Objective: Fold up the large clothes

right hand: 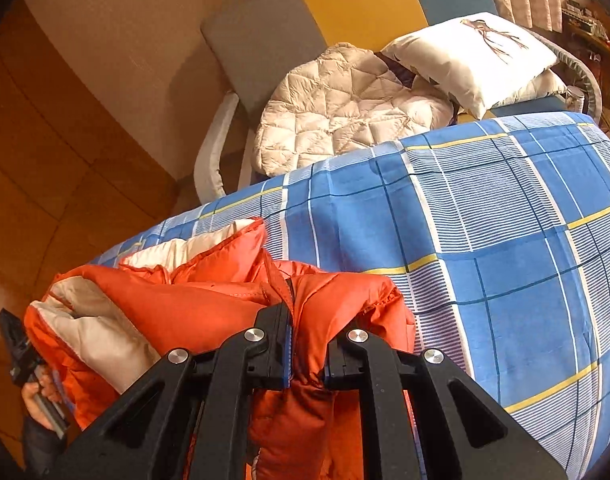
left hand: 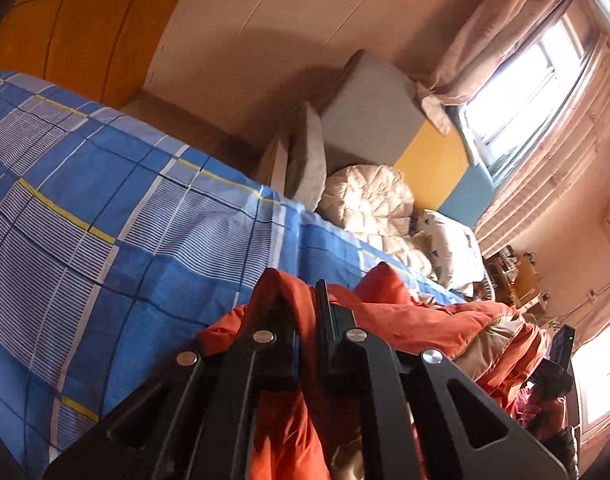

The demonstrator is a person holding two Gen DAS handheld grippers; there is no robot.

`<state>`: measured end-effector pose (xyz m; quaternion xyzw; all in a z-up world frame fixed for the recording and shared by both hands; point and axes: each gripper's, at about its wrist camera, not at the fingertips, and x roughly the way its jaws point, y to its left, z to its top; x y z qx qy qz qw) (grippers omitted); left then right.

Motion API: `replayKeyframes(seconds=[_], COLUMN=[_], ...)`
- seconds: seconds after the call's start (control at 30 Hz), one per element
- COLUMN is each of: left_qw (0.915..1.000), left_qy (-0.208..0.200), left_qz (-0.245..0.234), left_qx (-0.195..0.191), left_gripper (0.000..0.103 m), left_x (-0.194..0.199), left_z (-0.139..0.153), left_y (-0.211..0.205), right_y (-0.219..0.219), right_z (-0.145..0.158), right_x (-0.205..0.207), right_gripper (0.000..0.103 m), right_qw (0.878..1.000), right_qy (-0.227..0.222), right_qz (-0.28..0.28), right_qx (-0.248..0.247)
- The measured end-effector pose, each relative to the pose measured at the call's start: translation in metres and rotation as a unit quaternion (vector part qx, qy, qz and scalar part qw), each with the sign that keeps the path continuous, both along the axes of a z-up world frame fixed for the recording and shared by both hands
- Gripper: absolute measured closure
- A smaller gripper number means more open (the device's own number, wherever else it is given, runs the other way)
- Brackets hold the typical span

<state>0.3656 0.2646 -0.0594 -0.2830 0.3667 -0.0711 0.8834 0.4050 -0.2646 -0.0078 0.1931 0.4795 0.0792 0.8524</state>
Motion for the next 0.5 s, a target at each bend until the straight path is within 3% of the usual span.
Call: replayKeyframes(seconds=[0.5], left_qw=[0.9953], left_qy=[0.085], left_qz=[0.007], left_qx=[0.046], left_gripper=[0.095], left_x=[0.05], left_z=[-0.049], left_y=[-0.011], right_y=[0.001], right_z=[-0.049], right_x=[0.038], right_gripper=[0.093], right_qw=[0.997], right_qy=[0.065], right_qz=[-0.039], right_qx=[0.0])
